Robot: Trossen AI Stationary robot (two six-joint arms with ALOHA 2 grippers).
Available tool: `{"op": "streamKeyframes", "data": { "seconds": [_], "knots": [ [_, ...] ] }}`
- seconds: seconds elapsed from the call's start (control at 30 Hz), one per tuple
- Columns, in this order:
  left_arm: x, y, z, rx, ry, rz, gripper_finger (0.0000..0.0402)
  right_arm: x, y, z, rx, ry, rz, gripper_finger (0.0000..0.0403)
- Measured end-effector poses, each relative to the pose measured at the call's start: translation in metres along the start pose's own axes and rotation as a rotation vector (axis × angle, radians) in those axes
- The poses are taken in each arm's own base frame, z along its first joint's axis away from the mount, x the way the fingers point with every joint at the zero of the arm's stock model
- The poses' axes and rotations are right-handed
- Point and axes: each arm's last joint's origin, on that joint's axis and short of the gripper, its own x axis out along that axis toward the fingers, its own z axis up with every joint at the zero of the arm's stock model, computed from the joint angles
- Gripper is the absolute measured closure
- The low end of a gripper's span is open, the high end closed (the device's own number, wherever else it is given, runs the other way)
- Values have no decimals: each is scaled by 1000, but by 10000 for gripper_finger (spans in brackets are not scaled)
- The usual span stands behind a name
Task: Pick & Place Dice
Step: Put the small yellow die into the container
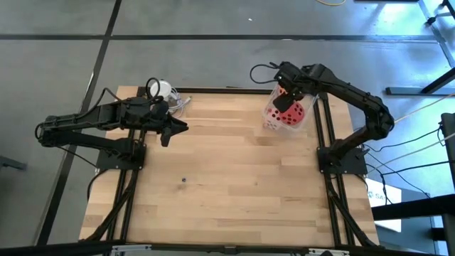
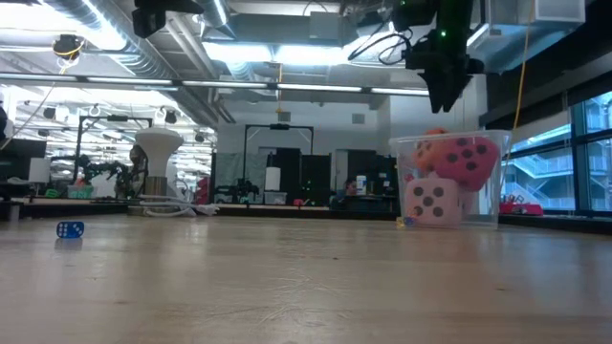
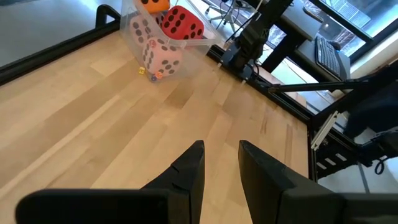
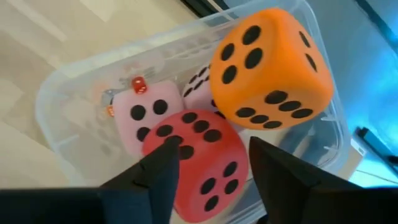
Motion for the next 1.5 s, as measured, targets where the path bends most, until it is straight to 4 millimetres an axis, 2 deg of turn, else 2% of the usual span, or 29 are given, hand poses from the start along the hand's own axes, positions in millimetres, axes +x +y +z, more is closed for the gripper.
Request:
{"op": "streamKeyframes", "data": {
  "seconds": [0.17,0.33,0.4,0.7,1.0,1.37,1.5],
  "knots": [
    [0,0,0,16,0,0,311,-10,12,0,-28,-46,25,286],
    [0,0,0,17,-1,1,311,-14,29,10,-38,-151,162,379],
    [0,0,0,19,0,1,311,-10,36,16,-60,-170,218,395],
    [0,0,0,27,-2,2,311,29,52,35,-83,-79,182,399],
    [0,0,0,26,-2,2,311,30,61,57,-129,-88,209,401],
    [0,0,0,26,-2,2,311,54,68,57,-168,99,160,402],
    [0,0,0,25,-2,2,311,55,66,51,-181,169,139,402]
  ]
}}
